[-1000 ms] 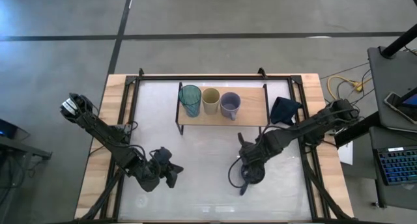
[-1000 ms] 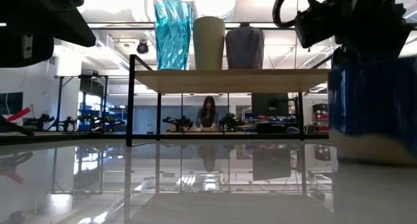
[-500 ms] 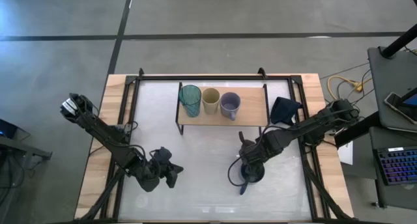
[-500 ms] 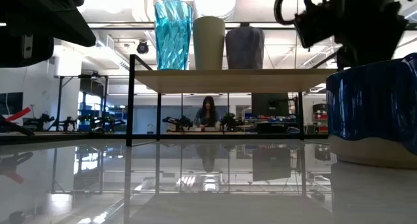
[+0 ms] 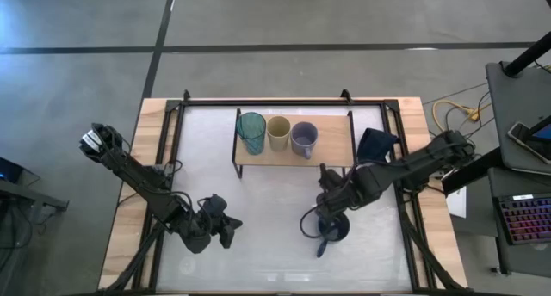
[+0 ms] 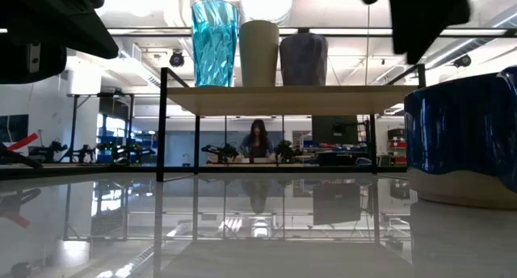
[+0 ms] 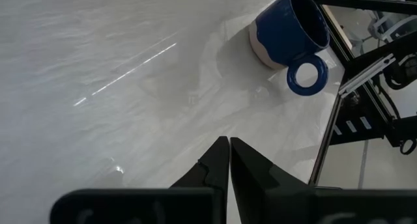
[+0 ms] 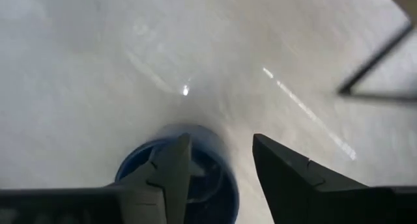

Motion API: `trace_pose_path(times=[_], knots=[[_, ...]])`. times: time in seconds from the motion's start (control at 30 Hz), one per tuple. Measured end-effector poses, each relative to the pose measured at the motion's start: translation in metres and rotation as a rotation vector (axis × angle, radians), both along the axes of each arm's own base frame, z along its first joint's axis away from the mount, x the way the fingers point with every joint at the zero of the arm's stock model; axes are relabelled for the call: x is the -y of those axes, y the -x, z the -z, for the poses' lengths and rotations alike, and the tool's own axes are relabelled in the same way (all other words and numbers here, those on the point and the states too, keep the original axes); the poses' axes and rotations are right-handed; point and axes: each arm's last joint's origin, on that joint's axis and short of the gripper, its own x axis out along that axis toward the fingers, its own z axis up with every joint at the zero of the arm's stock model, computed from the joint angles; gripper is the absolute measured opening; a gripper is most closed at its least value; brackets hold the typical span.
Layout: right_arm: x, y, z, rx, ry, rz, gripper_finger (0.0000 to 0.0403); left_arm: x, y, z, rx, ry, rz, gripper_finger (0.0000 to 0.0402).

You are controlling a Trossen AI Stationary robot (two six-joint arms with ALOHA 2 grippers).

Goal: Stack small to large cups/mugs on shelf
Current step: Put the blue mug on the shelf

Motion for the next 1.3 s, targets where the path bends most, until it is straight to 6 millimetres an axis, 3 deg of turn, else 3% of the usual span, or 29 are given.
trace_pose_path(times=[0.17, 0.4, 0.6, 1.3], knots=[[-0.013, 0.010, -0.001, -0.030, -0.054, 0.165, 0.0160, 0.000, 0.000, 0.000, -0.001, -0.001, 0.001, 0.0000], [-0.043, 0.034, 0.016, -0.052, -0.089, 0.411, 0.0160, 0.000, 0.000, 0.000, -0.002, 0.000, 0.003, 0.0000], [-0.052, 0.050, 0.030, -0.061, -0.059, 0.604, 0.0160, 0.000, 0.000, 0.000, -0.002, 0.000, 0.002, 0.0000], [-0.069, 0.058, 0.060, -0.039, -0.197, 0.732, 0.0160, 0.001, 0.001, 0.001, -0.022, 0.011, 0.034, 0.0000]])
